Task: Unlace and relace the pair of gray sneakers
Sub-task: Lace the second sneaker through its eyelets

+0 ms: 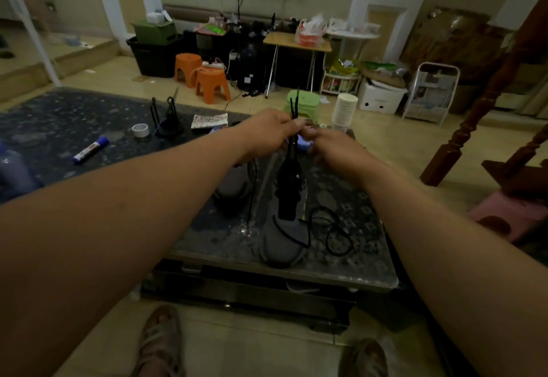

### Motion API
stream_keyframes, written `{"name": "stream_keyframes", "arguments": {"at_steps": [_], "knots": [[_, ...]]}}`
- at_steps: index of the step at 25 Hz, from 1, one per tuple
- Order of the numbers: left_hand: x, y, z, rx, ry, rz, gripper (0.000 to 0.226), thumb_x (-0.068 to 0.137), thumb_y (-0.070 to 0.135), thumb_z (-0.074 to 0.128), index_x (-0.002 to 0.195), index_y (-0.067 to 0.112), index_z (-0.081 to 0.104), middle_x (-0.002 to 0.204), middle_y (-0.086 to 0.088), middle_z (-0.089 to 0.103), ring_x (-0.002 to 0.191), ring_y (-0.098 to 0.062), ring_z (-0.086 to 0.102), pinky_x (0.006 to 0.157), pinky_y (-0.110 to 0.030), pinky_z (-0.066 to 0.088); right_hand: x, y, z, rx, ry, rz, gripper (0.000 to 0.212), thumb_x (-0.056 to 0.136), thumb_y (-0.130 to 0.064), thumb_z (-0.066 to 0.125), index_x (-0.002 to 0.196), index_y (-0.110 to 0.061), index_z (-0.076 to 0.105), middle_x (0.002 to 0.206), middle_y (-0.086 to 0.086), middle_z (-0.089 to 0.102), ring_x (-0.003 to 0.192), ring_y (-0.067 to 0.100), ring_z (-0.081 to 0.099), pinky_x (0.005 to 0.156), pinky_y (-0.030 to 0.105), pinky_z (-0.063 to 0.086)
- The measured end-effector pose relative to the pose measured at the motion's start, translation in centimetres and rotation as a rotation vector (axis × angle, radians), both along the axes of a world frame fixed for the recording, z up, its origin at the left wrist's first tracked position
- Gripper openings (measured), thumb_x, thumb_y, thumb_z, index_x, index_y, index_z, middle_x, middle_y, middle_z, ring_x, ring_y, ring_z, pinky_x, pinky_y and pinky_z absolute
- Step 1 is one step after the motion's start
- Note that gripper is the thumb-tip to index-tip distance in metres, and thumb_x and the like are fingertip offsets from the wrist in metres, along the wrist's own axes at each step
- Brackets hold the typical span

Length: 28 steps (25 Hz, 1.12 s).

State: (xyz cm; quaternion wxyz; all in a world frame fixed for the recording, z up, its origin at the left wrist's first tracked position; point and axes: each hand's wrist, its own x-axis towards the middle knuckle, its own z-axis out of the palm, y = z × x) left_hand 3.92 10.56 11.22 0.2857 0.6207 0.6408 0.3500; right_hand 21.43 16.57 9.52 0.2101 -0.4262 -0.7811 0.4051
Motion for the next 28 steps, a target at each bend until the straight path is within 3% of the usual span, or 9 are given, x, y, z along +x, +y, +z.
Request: {"name": "stream_keyframes", "arguments": {"at_steps": [2, 4, 6, 8, 12, 20, 22, 24, 28], "knots": [[-0.2, -0.2, 0.1, 0.012, 0.066, -0.018, 0.040, 0.107, 0.049, 0.046, 0.114, 0.024, 0.076, 0.105, -0.019, 0.070, 0.082, -0.023, 0.058, 0.079, -0.040, 0.054, 0.3, -1.2, -3.5, -0.101, -0.128, 0.092, 0.026, 0.106, -0.021, 0.056, 0.130, -0.024, 0.067, 0.105, -0.007, 0.069, 0.091, 0.006, 0.065, 0.072, 0.020, 0.049], [-0.3, -0.3, 0.1, 0.012, 0.089, -0.027, 0.039, 0.107, 0.049, 0.046, 0.113, 0.028, 0.077, 0.103, -0.017, 0.071, 0.081, -0.020, 0.060, 0.084, -0.044, 0.057, -0.7, -1.2, -6.9, -0.122, -0.167, 0.120, 0.031, 0.105, -0.028, 0.059, 0.135, -0.021, 0.065, 0.114, -0.003, 0.071, 0.100, 0.010, 0.068, 0.080, 0.023, 0.053], [-0.3, -0.1, 0.3, 0.003, 0.082, -0.018, 0.039, 0.108, 0.048, 0.046, 0.111, 0.025, 0.077, 0.092, -0.011, 0.072, 0.079, -0.016, 0.062, 0.087, -0.043, 0.057, -1.9, -1.3, -9.1, -0.125, -0.174, 0.099, 0.027, 0.107, -0.031, 0.055, 0.129, -0.022, 0.068, 0.112, 0.006, 0.072, 0.090, 0.014, 0.067, 0.074, 0.027, 0.054], [-0.3, 0.1, 0.5, 0.012, 0.058, -0.026, 0.038, 0.109, 0.043, 0.047, 0.102, 0.020, 0.076, 0.081, -0.002, 0.069, 0.071, -0.008, 0.063, 0.076, -0.032, 0.056, -2.4, -1.1, -11.0, -0.125, -0.184, 0.083, 0.024, 0.107, -0.031, 0.055, 0.122, -0.021, 0.070, 0.111, 0.018, 0.071, 0.083, 0.019, 0.063, 0.072, 0.034, 0.055], [-0.2, 0.8, 0.2, 0.024, 0.007, -0.069, 0.037, 0.110, 0.033, 0.047, 0.102, 0.008, 0.073, 0.083, -0.001, 0.068, 0.067, -0.006, 0.061, 0.069, -0.023, 0.054, -2.6, -0.6, -12.9, -0.109, -0.143, 0.030, 0.034, 0.106, -0.029, 0.059, 0.117, 0.001, 0.067, 0.093, 0.026, 0.065, 0.074, 0.024, 0.055, 0.063, 0.036, 0.046], [-0.7, 1.2, -2.0, 0.049, -0.098, 0.005, 0.035, 0.110, 0.036, 0.046, 0.114, 0.012, 0.072, 0.108, -0.015, 0.073, 0.078, -0.016, 0.063, 0.075, -0.031, 0.057, -2.9, 0.2, -10.1, -0.027, -0.155, 0.018, 0.041, 0.106, -0.037, 0.055, 0.101, -0.001, 0.073, 0.098, 0.014, 0.075, 0.075, 0.024, 0.067, 0.073, 0.040, 0.055], [-1.2, 1.1, -3.2, 0.017, -0.045, 0.037, 0.039, 0.108, 0.042, 0.048, 0.112, 0.012, 0.073, 0.103, -0.017, 0.074, 0.079, -0.022, 0.065, 0.082, -0.042, 0.058, -2.8, 0.4, -7.9, -0.002, -0.102, 0.032, 0.039, 0.108, -0.035, 0.052, 0.106, -0.002, 0.072, 0.102, 0.014, 0.075, 0.078, 0.023, 0.067, 0.080, 0.046, 0.056], [-1.6, 1.4, -2.8, 0.024, -0.011, 0.076, 0.046, 0.107, 0.045, 0.050, 0.107, 0.006, 0.073, 0.091, -0.019, 0.071, 0.076, -0.030, 0.062, 0.077, -0.046, 0.056, -2.8, 0.8, -5.0, 0.042, -0.062, 0.068, 0.035, 0.109, -0.032, 0.049, 0.108, -0.004, 0.071, 0.100, 0.012, 0.076, 0.082, 0.027, 0.070, 0.082, 0.047, 0.057], [-1.5, 2.1, -0.6, 0.111, 0.050, 0.128, 0.047, 0.108, 0.041, 0.051, 0.079, 0.004, 0.062, 0.076, -0.020, 0.058, 0.068, -0.024, 0.053, 0.064, -0.038, 0.045, -3.5, 0.5, -0.3, 0.171, -0.003, 0.046, 0.034, 0.112, -0.029, 0.043, 0.100, -0.010, 0.069, 0.081, 0.005, 0.069, 0.069, 0.018, 0.061, 0.064, 0.029, 0.047]]}}
